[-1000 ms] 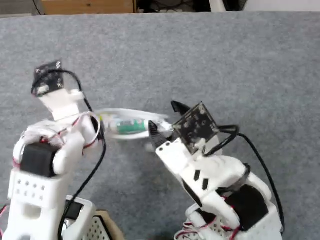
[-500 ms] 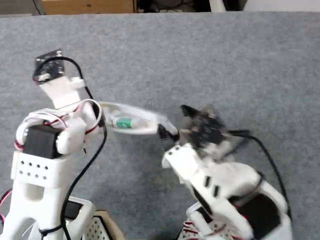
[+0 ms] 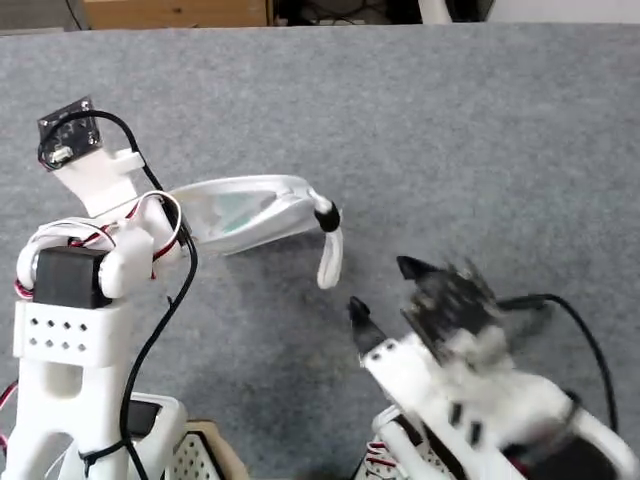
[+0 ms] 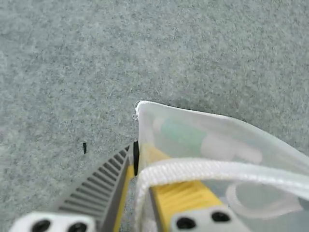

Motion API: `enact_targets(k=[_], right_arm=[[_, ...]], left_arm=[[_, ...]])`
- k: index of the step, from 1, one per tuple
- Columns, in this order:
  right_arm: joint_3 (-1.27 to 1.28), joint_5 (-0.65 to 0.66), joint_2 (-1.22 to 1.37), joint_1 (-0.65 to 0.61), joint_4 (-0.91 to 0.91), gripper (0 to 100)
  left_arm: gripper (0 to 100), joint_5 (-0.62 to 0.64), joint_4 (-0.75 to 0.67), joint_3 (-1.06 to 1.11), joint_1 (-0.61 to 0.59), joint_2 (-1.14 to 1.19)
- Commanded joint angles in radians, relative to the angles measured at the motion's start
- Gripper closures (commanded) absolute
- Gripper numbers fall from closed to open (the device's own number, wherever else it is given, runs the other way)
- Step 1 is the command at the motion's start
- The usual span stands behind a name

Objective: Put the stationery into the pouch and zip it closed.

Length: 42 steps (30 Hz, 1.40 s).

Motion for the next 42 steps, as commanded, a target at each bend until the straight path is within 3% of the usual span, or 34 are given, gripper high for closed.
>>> enact_targets(k=[1,9,17,33,42], right_arm=[[0.217,0.002,0.016,0.068,-0.149,77.7],[0.321,0.002,0.229,0.193,-0.373,93.8],[0.229,0.008,0.605,0.235,-0.315,80.1],[0.142,0.009,0.981,0.23,-0.16,79.4],[0.143,0.006,1.167,0.229,-0.216,79.3]], left_arm=[[97,0.006,0.008,-0.025,-0.018,0.012],[97,0.006,0.008,0.013,-0.018,0.012],[97,0.006,0.006,0.012,-0.018,0.012],[97,0.006,0.006,0.01,-0.019,0.012],[97,0.006,0.005,0.012,-0.019,0.012]])
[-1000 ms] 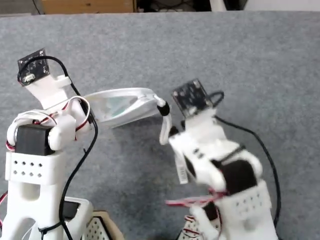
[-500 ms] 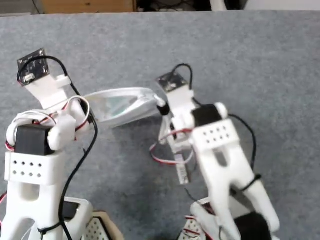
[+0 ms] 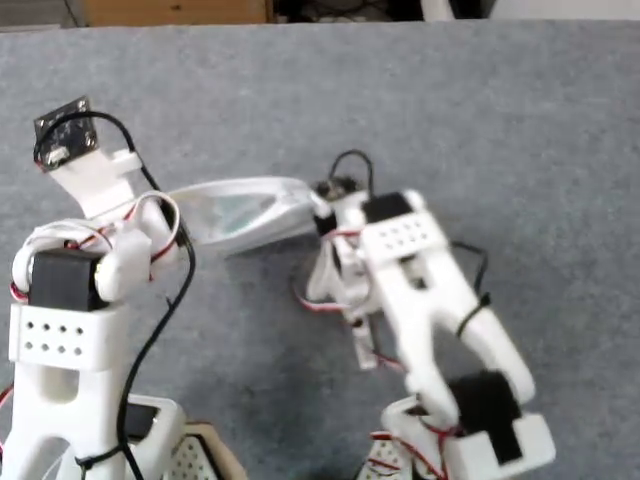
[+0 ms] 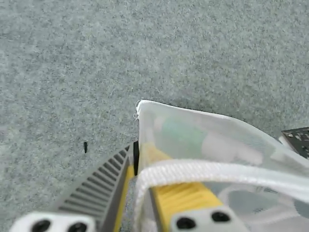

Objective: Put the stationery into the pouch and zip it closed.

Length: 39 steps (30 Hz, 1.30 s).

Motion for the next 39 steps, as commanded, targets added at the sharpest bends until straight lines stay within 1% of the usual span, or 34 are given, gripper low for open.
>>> enact_targets(k=[1,5,10,15,22,29,35,39], right_arm=[[-0.041,0.003,0.062,0.002,-0.051,79.3],[-0.041,0.0,0.125,-0.061,-0.097,79.3],[-0.042,-0.064,0.157,-0.114,-0.166,79.3],[-0.042,-0.063,0.199,-0.11,-0.203,79.7],[-0.045,-0.063,0.355,-0.109,-0.224,79.9],[-0.047,-0.063,0.404,-0.107,-0.272,90.2],[-0.048,-0.055,0.403,-0.095,-0.276,91.3],[-0.082,-0.052,0.403,-0.028,-0.27,92.5]], left_arm=[[97,0.008,0.0,0.004,-0.019,0.012],[97,0.008,0.0,0.005,-0.019,0.012],[97,0.008,0.0,0.007,-0.019,0.012],[97,0.008,0.0,0.008,-0.019,0.012],[97,0.008,0.0,0.008,-0.019,0.012],[97,0.008,0.0,0.008,-0.019,0.012],[97,0.008,0.0,0.008,-0.019,0.012],[97,0.008,0.0,0.008,-0.019,0.012]])
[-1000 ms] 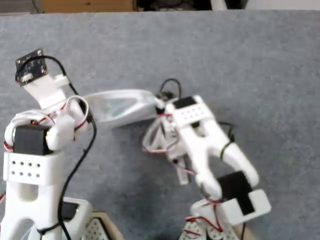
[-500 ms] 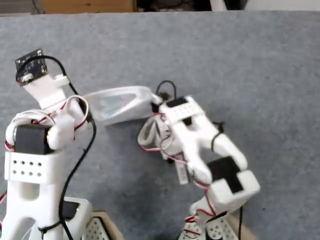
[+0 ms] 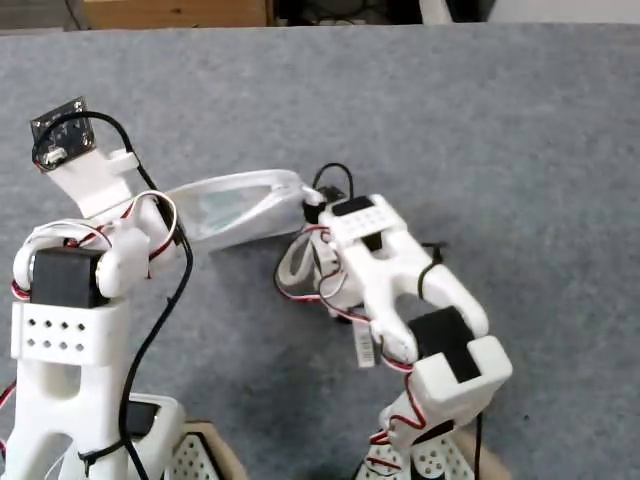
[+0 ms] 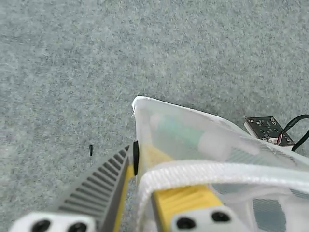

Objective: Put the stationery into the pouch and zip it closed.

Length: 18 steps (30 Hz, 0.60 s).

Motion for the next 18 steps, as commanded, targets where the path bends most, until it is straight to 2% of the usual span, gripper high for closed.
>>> enact_targets(k=[1,3,10,18], right_arm=[[-0.038,0.012,0.035,0.037,-0.017,94.4],[-0.07,0.063,0.035,0.092,-0.015,98.4],[-0.191,0.163,0.035,0.238,0.072,98.5],[-0.384,0.23,0.035,0.319,0.18,98.6]], left_arm=[[97,0.011,0.003,0.002,-0.002,0.012],[97,0.011,0.003,0.002,-0.002,0.012],[97,0.011,0.003,0.002,-0.002,0.012],[97,0.011,0.003,0.002,-0.002,0.012]])
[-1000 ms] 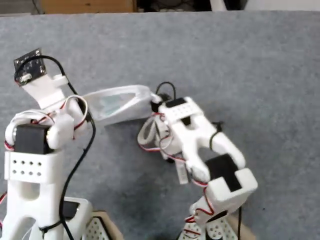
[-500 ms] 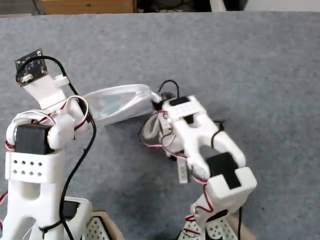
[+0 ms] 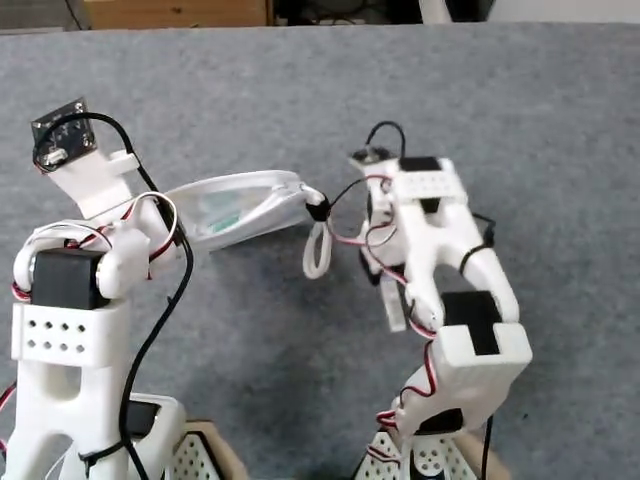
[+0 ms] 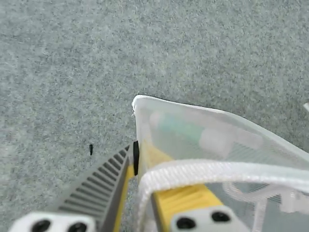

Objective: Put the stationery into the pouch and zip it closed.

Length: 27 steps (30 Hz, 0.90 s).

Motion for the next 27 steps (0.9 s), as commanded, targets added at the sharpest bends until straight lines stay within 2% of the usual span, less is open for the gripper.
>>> enact_targets(k=[1,7,12,22,27], right_arm=[[-0.139,0.014,0.001,0.031,0.066,98.6],[-0.395,0.014,-0.016,0.031,0.186,98.6],[-0.575,0.014,-0.13,-0.008,0.201,98.6],[-0.704,0.006,-0.352,-0.295,0.199,98.6],[-0.753,0.005,-0.397,-0.391,0.198,98.6]], left_arm=[[97,0.011,0.003,0.002,-0.002,0.012],[97,0.011,0.008,0.004,-0.002,0.012],[97,0.011,0.009,0.004,-0.002,0.012],[97,0.011,0.011,0.004,-0.001,0.012],[97,0.011,0.005,0.036,0.001,0.012]])
